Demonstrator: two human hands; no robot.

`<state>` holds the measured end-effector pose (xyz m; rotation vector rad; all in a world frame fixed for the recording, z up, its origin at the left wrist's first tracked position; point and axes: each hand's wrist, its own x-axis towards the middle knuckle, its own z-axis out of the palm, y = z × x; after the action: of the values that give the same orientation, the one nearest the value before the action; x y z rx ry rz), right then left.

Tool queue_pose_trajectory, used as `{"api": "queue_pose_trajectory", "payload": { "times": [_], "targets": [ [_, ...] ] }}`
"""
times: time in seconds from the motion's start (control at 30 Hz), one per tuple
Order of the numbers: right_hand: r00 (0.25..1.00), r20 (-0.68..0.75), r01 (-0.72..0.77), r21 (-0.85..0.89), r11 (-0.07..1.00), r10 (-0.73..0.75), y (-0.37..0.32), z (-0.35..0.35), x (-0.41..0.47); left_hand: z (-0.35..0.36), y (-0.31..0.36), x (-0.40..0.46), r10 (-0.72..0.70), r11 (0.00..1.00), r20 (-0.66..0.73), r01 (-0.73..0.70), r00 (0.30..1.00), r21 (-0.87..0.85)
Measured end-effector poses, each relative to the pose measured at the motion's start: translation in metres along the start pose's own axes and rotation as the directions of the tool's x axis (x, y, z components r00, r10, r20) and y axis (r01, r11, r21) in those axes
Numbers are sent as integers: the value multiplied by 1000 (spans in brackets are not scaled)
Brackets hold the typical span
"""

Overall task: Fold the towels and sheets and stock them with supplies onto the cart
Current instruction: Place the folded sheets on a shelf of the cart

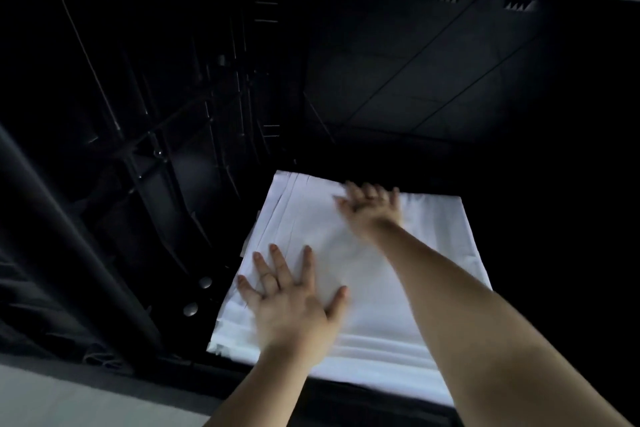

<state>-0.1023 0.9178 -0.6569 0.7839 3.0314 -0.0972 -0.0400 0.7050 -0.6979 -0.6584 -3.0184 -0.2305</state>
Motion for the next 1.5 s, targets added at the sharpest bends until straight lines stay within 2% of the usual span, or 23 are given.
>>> {"api": "queue_pose_trajectory", "payload": {
  "times": [0.1,0.17,0.23,0.33,0.37,0.5,0.57,0.63,0.87,1.1,1.3,1.43,1.5],
  "targets": [
    [968,-80,-245,-116,963,237,62,-7,-15,-1,0,-1,-3,1000,-4,3,1000,11],
    [937,-98,-348,-183,919,335,79,-13,-25,-2,1,-2,-5,1000,0,5,1000,18],
    [952,-66,-306,-154,940,299,70,-14,-33,-4,2,-2,0,1000,4,0,1000,19],
    [998,29,-57,-26,998,57,46,-3,-55,-6,1,-2,2,1000,12,-2,1000,21],
    [998,41,-40,-14,999,41,46,1,-65,-7,0,-2,2,1000,16,-2,1000,21],
    [970,15,-240,-117,964,244,82,1,-96,-9,-2,-3,11,1000,39,-12,999,24],
    [937,20,-348,-33,937,349,93,-2,-114,-10,-1,-4,14,1000,55,-15,998,26],
    [919,26,-395,70,916,394,94,1,-136,-11,0,-4,11,1000,63,-12,998,28],
    [931,11,-363,82,928,364,83,18,-206,-15,-4,-6,28,1000,84,-29,996,11],
    [934,-48,-347,99,933,353,76,24,-247,-18,-22,-24,122,992,80,-125,989,33],
    [942,16,-336,116,935,336,62,15,-272,-26,-35,-52,86,996,160,-87,983,2],
    [946,73,-320,88,943,315,57,16,-294,-33,-46,-60,120,993,236,-112,964,-48],
    [941,150,-321,97,942,305,57,9,-297,-41,-50,-59,146,989,317,-136,937,-54]
  ]
}}
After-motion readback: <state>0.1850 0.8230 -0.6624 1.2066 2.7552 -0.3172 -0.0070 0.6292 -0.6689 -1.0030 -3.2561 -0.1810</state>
